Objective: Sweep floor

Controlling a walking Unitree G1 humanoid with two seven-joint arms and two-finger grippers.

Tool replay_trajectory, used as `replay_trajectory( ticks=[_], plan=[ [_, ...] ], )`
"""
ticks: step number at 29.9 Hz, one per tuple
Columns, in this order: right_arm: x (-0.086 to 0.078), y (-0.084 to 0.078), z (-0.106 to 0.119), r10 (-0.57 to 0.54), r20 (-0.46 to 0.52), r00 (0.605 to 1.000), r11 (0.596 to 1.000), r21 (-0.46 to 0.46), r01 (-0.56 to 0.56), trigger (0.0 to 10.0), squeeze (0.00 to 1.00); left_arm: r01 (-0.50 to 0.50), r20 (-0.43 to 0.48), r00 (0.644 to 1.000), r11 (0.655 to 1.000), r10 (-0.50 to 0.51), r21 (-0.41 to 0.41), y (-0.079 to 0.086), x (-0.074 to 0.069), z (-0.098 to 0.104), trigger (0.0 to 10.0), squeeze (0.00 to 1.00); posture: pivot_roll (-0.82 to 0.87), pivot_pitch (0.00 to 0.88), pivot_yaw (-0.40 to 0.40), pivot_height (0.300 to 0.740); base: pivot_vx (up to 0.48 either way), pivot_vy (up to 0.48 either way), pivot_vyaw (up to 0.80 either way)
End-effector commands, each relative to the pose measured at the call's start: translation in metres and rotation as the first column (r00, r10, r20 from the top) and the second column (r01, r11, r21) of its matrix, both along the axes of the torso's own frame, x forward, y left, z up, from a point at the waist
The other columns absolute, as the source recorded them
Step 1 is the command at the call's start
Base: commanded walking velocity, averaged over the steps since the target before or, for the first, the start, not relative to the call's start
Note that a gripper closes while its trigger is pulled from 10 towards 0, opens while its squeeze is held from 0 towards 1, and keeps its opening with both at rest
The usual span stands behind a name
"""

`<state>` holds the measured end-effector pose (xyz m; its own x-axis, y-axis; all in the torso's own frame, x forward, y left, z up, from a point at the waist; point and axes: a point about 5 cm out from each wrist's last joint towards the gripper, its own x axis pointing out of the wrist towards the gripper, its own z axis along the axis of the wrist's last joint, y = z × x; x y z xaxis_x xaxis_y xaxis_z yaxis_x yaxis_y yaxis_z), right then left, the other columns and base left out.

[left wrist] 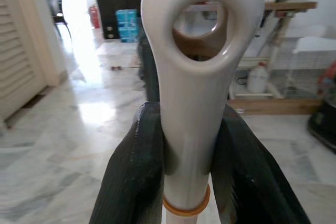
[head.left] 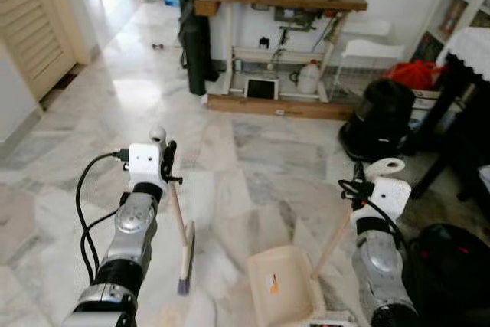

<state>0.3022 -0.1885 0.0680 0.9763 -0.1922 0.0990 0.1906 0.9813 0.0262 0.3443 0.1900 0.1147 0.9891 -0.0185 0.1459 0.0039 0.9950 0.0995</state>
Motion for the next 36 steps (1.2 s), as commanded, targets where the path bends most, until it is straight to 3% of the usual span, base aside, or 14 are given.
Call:
replay_trajectory(
  ticks=[1, 14, 19, 31, 36],
  plan=[
    [0.002, -0.007, 0.010, -0.022, 0.049, 0.999, 1.000, -0.007, 0.022, 10.0, 0.00, 0.025, 0.038, 0.999, 1.000, -0.024, -0.008, -0.008, 0.005, 0.010, 10.0, 0.00, 0.06, 0.000, -0.025, 0.740, 0.000, 0.405, 0.00],
    [0.002, -0.009, 0.010, -0.023, 0.049, 0.999, 1.000, -0.004, 0.024, 10.0, 0.00, 0.067, 0.085, 0.994, 0.998, -0.068, 0.011, -0.017, 0.008, 0.022, 10.0, 0.00, 0.06, 0.000, -0.027, 0.740, 0.000, 0.025, 0.00],
    [0.002, -0.008, 0.010, -0.026, 0.050, 0.998, 1.000, -0.002, 0.026, 10.0, 0.00, 0.077, 0.060, 0.995, 0.997, -0.077, -0.004, -0.019, 0.009, 0.020, 10.0, 0.00, 0.06, 0.000, -0.025, 0.740, 0.000, 0.000, 0.00],
    [0.003, -0.007, 0.010, -0.028, 0.049, 0.998, 0.999, 0.020, 0.027, 10.0, 0.00, 0.076, 0.064, 0.995, 0.997, -0.076, 0.006, -0.017, 0.008, 0.021, 10.0, 0.00, 0.06, 0.000, -0.023, 0.740, 0.000, 0.450, 0.00],
    [0.003, -0.007, 0.011, -0.029, 0.051, 0.998, 0.999, 0.022, 0.028, 10.0, 0.00, 0.083, 0.060, 0.995, 0.996, -0.084, 0.016, -0.018, 0.009, 0.020, 10.0, 0.00, 0.06, 0.013, -0.021, 0.740, 0.000, 0.000, 0.00]
  ],
)
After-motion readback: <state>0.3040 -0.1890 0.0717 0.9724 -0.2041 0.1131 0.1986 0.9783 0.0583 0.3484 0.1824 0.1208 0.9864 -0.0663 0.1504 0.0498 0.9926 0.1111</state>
